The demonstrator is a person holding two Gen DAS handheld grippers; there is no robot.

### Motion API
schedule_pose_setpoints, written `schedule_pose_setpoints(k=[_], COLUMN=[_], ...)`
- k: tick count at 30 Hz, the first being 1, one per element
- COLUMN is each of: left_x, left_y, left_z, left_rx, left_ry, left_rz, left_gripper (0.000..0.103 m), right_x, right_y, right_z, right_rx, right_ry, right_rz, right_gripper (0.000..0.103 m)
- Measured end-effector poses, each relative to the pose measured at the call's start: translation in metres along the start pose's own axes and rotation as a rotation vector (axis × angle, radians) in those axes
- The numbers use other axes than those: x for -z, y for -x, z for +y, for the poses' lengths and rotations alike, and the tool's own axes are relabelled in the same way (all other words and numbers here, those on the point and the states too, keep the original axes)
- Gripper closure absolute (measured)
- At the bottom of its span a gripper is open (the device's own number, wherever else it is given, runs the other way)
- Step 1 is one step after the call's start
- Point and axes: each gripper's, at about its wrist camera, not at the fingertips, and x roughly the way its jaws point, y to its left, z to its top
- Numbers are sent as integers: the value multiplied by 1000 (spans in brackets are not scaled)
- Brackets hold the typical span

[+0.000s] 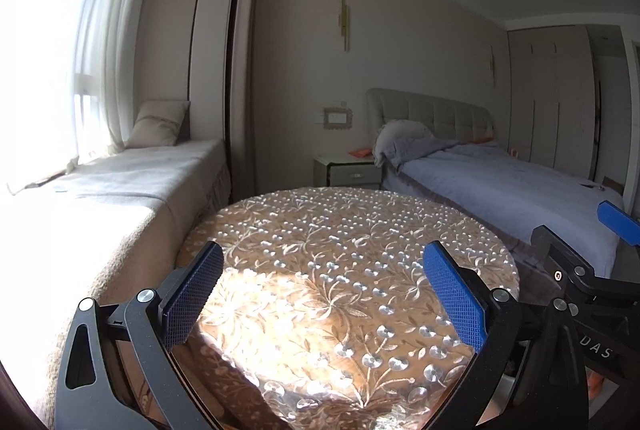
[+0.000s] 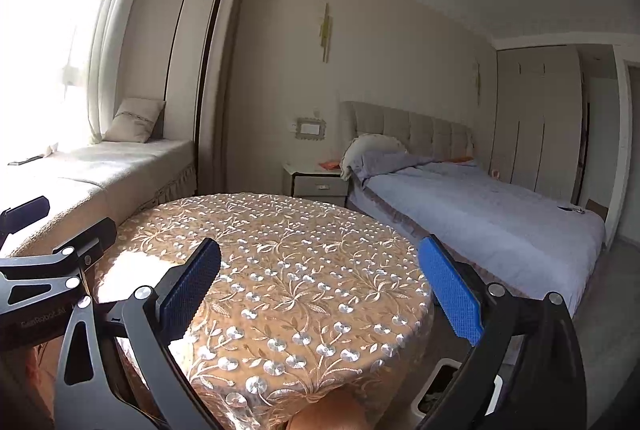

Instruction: Collect trash

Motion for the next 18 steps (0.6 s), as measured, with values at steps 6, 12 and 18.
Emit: schedule_pose_setpoints(k=[6,12,18], left_x=[-1,-2,-1], left_y=[1,3,4], left_z=[-2,-3,-3], left_rx=[-20,-29,-28], left_ry=[-12,-20,-22], left_rz=[-5,-12,-12], left_gripper=[5,5,5], right_x=[0,1,1], right_y=[-1,0,0], right_z=[2,1,0], right_rx=[-2,-11,-14], right_ry=[2,-8,-11], right_rz=[1,3,6], right_gripper=[5,5,5])
